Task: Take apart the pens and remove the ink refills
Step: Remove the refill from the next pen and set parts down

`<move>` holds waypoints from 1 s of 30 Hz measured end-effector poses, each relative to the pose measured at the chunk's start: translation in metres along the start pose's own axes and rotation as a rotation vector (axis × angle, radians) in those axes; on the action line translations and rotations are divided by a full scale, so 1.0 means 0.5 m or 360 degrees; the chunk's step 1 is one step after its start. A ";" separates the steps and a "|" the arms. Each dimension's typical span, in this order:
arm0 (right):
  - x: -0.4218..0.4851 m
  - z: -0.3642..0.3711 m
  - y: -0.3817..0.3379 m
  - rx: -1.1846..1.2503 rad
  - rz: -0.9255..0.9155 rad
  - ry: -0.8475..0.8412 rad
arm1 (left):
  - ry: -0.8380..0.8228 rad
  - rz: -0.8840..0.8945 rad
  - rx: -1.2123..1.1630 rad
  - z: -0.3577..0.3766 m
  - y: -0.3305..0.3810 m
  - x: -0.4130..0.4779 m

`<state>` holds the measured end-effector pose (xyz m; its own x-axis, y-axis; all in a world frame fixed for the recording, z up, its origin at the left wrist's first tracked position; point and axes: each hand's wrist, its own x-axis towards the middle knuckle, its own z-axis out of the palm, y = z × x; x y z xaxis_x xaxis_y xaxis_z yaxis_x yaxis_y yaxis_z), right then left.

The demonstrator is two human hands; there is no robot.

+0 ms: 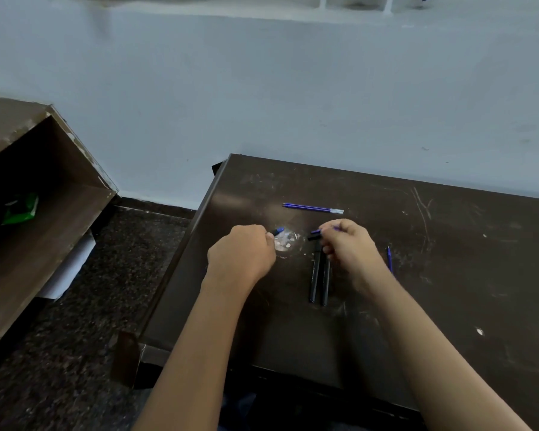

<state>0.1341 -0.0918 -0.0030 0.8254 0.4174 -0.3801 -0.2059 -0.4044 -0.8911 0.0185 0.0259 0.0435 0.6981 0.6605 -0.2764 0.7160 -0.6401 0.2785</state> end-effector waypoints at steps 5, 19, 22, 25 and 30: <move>-0.034 0.037 0.027 -0.1209 -0.0551 -0.0161 | 0.0096 -0.0073 -0.0109 -0.007 0.010 -0.005; -0.041 0.065 0.053 -0.1532 -0.0639 -0.0363 | 0.0149 0.0012 -0.0277 -0.006 0.020 -0.009; -0.042 0.062 0.024 -0.0787 -0.0327 -0.0257 | 0.0162 0.0014 -0.0315 -0.005 0.019 -0.006; -0.052 0.053 -0.016 0.0285 0.0136 -0.0435 | 0.0175 0.0108 -0.0364 -0.007 0.019 -0.009; -0.057 0.044 -0.033 0.0778 0.0315 -0.0405 | 0.0122 0.0292 -0.0297 -0.003 0.027 -0.017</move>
<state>0.1024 -0.0792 0.0173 0.6069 0.5791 -0.5444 -0.6117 -0.0971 -0.7851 0.0222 0.0124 0.0507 0.8084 0.5724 -0.1374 0.5589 -0.6731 0.4843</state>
